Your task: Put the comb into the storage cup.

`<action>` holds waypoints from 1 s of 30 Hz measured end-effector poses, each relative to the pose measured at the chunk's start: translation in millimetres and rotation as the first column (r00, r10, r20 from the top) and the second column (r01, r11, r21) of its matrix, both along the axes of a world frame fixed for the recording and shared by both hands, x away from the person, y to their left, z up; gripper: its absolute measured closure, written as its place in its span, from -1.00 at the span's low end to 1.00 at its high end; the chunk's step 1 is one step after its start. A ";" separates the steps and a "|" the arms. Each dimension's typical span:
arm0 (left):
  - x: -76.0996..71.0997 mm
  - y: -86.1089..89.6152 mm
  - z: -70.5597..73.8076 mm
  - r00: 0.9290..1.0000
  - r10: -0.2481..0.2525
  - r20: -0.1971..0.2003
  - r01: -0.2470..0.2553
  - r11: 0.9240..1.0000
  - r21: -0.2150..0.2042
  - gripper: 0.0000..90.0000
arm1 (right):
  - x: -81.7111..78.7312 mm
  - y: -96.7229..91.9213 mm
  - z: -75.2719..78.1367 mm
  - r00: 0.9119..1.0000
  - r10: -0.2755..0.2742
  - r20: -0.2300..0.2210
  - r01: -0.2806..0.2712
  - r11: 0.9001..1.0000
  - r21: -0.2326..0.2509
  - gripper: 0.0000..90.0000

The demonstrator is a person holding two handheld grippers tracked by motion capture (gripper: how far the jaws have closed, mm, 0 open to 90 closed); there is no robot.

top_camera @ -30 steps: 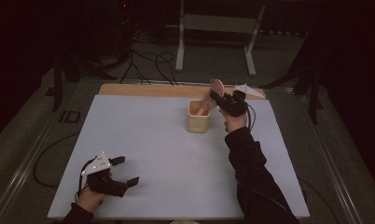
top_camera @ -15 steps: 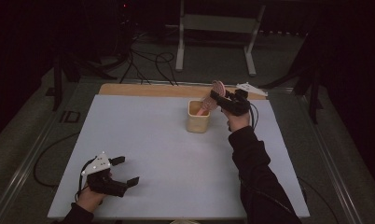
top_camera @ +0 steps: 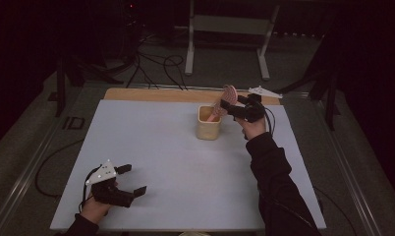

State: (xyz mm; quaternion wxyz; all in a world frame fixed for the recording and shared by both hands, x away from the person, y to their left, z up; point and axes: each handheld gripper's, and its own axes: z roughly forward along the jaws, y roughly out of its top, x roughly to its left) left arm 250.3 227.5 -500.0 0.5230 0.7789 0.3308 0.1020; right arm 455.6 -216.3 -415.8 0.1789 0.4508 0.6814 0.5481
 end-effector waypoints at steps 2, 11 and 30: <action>-0.1 0.6 0.1 1.000 0.002 -0.001 -0.002 1.000 -0.002 -1.00 | 0.0 0.0 0.1 1.000 0.008 -0.009 -0.008 1.000 -0.007 -0.81; 1.0 1.2 -0.1 1.000 0.003 -0.001 -0.003 1.000 -0.005 -0.99 | 1.0 -1.4 1.9 0.999 0.037 -0.019 -0.037 0.999 -0.017 -0.82; 0.7 0.5 0.4 1.000 0.000 0.000 0.000 1.000 -0.003 -1.00 | -3.3 -5.5 5.8 0.996 0.079 0.042 -0.075 0.994 -0.078 -0.81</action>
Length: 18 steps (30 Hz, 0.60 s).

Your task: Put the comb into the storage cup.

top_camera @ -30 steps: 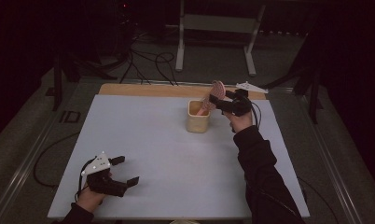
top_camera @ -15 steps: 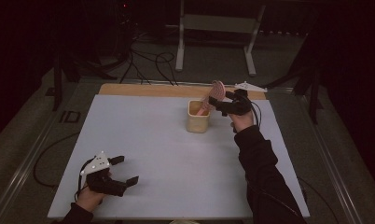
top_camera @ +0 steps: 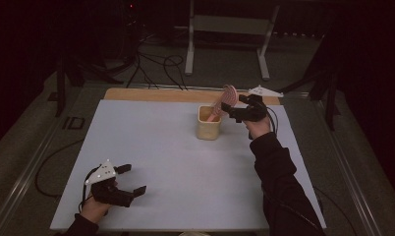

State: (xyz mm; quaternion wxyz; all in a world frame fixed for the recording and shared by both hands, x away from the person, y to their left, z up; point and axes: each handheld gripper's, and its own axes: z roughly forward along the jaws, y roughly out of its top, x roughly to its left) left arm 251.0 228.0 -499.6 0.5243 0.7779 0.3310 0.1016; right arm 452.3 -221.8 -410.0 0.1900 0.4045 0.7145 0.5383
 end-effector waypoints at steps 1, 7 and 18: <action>0.0 -0.1 0.1 1.000 0.001 0.000 -0.001 1.000 -0.003 -0.99 | -0.8 -0.2 0.4 1.000 0.001 -0.001 -0.001 1.000 -0.003 -0.80; 0.2 -0.1 0.0 1.000 0.000 0.000 0.000 1.000 0.001 -0.99 | -5.6 -1.1 2.7 1.000 0.006 -0.001 -0.006 1.000 -0.021 -0.79; 0.3 -0.1 0.1 1.000 0.001 0.000 -0.001 1.000 -0.003 -0.99 | -16.8 -8.1 -1.9 1.000 0.012 -0.015 -0.013 0.999 -0.033 -0.79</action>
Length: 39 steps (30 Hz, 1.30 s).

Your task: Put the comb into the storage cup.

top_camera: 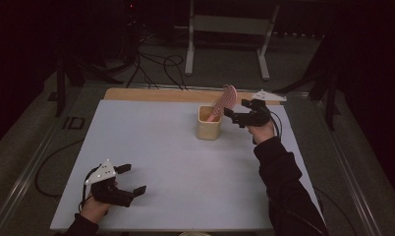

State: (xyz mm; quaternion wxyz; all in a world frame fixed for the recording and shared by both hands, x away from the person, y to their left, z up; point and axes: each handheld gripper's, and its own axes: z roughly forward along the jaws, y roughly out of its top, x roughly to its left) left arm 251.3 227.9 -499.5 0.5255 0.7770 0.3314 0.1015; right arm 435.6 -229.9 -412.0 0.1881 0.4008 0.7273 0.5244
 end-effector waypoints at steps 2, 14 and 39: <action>-0.1 -0.1 0.0 1.000 0.000 0.000 0.000 1.000 0.000 -1.00 | -2.6 -1.0 -1.9 1.000 0.001 -0.001 -0.001 1.000 -0.007 -0.79; -0.2 -0.5 0.1 1.000 -0.002 0.002 0.002 1.000 0.005 -1.00 | -21.6 -10.0 -19.0 1.000 0.010 -0.021 -0.010 1.000 -0.014 -0.79; -0.6 -0.4 0.9 1.000 -0.009 0.007 0.009 1.000 0.001 -0.99 | -73.4 -15.5 -57.9 0.997 0.064 -0.053 -0.066 0.997 -0.042 -0.79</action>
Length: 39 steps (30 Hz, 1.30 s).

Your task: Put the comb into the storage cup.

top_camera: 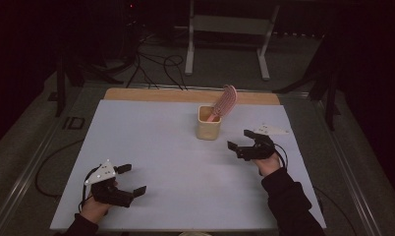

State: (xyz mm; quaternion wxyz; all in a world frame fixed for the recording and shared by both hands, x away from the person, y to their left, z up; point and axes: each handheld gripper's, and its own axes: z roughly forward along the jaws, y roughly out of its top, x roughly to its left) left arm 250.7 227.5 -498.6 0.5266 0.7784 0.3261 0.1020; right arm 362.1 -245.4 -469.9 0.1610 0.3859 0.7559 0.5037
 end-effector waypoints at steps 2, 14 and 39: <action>-0.3 -0.2 0.2 1.000 0.001 0.000 -0.001 1.000 -0.001 -1.00 | -4.4 0.2 -3.6 1.000 0.006 -0.005 -0.006 1.000 -0.004 -0.79; -0.2 -0.1 0.2 1.000 0.001 -0.001 -0.001 1.000 -0.001 -0.99 | -28.5 -4.3 -21.2 0.999 0.029 -0.033 -0.029 1.000 -0.006 -0.79; -0.4 -0.2 0.2 1.000 -0.003 0.000 0.003 1.000 0.003 -0.99 | -73.6 -35.7 -32.2 0.999 0.029 -0.039 -0.031 0.998 -0.057 -0.79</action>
